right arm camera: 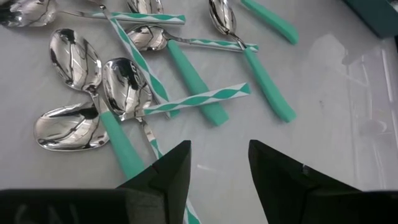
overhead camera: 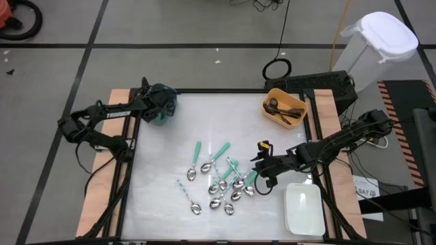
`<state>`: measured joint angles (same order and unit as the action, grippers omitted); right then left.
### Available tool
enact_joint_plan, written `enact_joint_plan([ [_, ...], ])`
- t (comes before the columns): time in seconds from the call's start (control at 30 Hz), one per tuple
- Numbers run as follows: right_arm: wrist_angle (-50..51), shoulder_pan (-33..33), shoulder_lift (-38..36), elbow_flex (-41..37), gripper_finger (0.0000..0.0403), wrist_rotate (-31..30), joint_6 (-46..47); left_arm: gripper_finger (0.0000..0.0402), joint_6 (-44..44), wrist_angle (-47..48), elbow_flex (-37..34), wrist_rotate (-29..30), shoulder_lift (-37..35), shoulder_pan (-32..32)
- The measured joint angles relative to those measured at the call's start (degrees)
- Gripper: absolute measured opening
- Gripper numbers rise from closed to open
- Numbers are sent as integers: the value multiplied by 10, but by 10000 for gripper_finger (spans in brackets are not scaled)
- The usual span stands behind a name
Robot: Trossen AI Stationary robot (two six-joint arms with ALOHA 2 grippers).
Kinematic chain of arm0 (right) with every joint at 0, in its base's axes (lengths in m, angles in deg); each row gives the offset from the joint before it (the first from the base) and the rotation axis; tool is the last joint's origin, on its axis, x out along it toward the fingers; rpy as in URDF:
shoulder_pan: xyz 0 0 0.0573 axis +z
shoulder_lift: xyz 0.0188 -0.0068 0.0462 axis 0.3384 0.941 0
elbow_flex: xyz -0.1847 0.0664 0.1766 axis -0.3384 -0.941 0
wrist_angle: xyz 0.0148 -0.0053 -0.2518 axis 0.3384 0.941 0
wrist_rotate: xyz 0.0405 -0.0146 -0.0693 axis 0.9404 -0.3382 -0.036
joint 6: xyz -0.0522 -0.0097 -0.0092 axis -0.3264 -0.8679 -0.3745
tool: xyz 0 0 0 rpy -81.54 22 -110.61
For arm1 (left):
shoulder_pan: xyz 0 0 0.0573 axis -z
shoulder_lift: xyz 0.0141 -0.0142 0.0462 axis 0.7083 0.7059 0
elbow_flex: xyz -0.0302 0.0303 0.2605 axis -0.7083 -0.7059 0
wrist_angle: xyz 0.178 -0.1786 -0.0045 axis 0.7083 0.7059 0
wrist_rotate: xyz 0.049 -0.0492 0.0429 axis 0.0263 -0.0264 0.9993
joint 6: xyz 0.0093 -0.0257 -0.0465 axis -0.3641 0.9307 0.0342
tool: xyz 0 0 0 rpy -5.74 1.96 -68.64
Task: Sort silverware by color (type)
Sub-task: Put the green spoon into the blue bin, then put the patterned green spoon into the white bin
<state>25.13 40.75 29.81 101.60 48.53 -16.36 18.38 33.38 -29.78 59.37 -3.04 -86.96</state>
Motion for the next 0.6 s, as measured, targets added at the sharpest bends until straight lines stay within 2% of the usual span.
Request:
enact_joint_plan([
  [0.3, 4, 0, 0, 0, 155, 0, 3, 87, 10, 0, 0, 25, -1, 20],
  [0.47, 4, 0, 0, 0, 155, 0, 10, 87, 8, 1, 0, 39, -16, 85],
  [0.6, 4, 0, 0, 0, 155, 1, 34, 88, 20, 4, 0, 40, -29, 175],
])
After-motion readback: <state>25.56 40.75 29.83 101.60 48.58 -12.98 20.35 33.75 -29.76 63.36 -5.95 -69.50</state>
